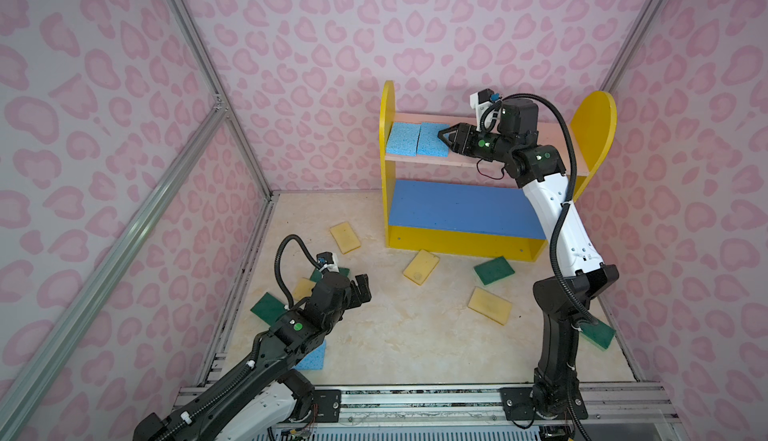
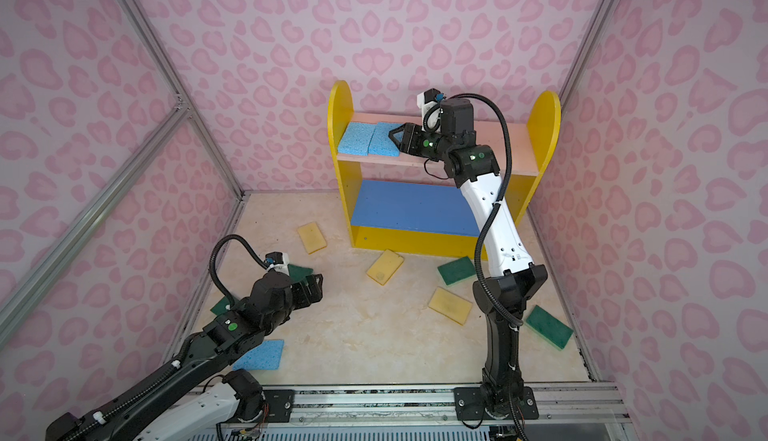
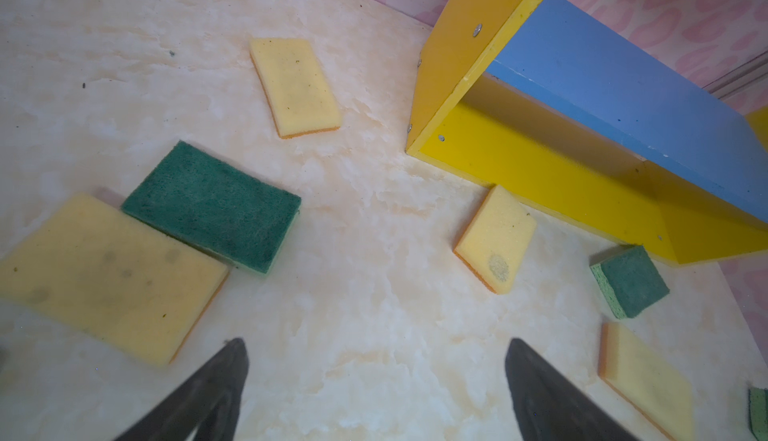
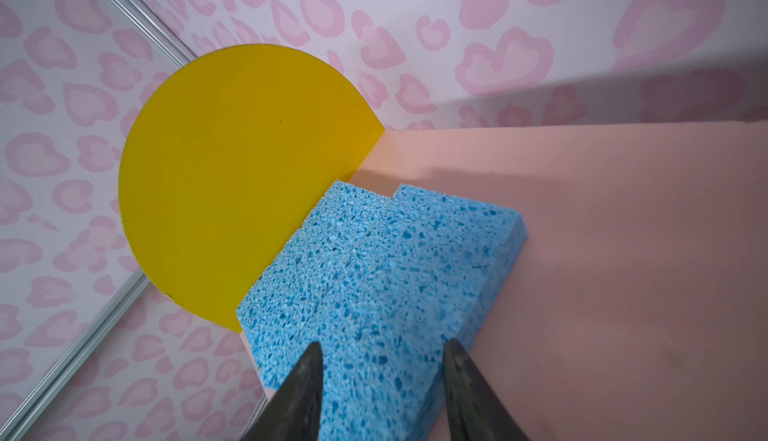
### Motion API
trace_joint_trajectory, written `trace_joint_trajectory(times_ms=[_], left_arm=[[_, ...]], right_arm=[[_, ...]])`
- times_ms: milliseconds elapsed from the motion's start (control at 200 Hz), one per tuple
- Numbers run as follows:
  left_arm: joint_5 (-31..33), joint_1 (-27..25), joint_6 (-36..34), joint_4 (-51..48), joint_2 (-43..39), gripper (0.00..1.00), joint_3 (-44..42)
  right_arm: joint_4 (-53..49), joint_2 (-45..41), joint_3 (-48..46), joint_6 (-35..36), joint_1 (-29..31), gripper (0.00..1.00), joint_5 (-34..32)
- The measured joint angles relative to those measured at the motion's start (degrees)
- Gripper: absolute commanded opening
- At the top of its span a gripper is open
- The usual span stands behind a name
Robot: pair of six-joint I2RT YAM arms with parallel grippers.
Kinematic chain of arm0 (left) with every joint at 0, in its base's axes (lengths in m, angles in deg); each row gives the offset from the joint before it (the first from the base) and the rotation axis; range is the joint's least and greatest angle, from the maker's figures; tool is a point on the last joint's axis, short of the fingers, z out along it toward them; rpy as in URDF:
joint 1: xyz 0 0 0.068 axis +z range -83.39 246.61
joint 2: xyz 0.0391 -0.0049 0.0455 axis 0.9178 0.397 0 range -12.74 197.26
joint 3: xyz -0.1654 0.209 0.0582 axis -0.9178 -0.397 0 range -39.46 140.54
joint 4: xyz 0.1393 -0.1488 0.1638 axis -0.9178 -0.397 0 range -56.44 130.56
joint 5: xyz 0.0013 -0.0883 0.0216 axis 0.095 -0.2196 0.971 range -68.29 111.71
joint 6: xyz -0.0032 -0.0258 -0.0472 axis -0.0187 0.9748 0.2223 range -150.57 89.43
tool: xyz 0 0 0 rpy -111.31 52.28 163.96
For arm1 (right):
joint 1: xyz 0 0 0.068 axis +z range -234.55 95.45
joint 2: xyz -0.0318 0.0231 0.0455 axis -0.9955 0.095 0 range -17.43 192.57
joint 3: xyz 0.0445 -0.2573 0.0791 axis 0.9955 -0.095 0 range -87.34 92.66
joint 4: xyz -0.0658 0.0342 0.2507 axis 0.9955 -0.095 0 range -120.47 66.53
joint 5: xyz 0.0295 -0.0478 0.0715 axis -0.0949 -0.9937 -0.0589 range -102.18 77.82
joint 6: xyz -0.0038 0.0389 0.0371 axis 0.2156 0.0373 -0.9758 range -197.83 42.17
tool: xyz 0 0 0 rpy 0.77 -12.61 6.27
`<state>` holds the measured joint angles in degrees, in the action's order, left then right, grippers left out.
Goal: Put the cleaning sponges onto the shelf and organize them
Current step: 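Open the right gripper and push the sponge against the first sponge, then withdraw the right gripper from the shelf while the left gripper lowers to a sponge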
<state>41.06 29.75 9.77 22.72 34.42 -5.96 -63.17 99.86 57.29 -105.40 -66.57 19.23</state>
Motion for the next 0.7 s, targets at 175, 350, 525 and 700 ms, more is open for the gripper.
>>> trace_joint_trajectory(times_ms=[175, 350, 525, 700], left_arm=[[0.0, 0.4, 0.2, -1.9, -0.6, 0.97, 0.0], [-1.0, 2.5, 1.8, -6.4, -0.1, 0.99, 0.4], [-2.9, 4.0, 3.7, -12.6, 2.6, 0.89, 1.9], [-2.9, 4.2, 7.1, -17.1, 3.8, 0.77, 1.6]], right_arm=[[-0.5, -0.9, -0.3, -0.8, -0.1, 0.54, 0.0], [-2.2, -6.7, -3.9, -1.2, -0.1, 0.57, -1.2], [0.7, -17.5, -16.5, -0.3, -0.1, 0.57, -1.6], [4.4, -29.4, -34.8, 0.1, 0.7, 0.56, -2.0]])
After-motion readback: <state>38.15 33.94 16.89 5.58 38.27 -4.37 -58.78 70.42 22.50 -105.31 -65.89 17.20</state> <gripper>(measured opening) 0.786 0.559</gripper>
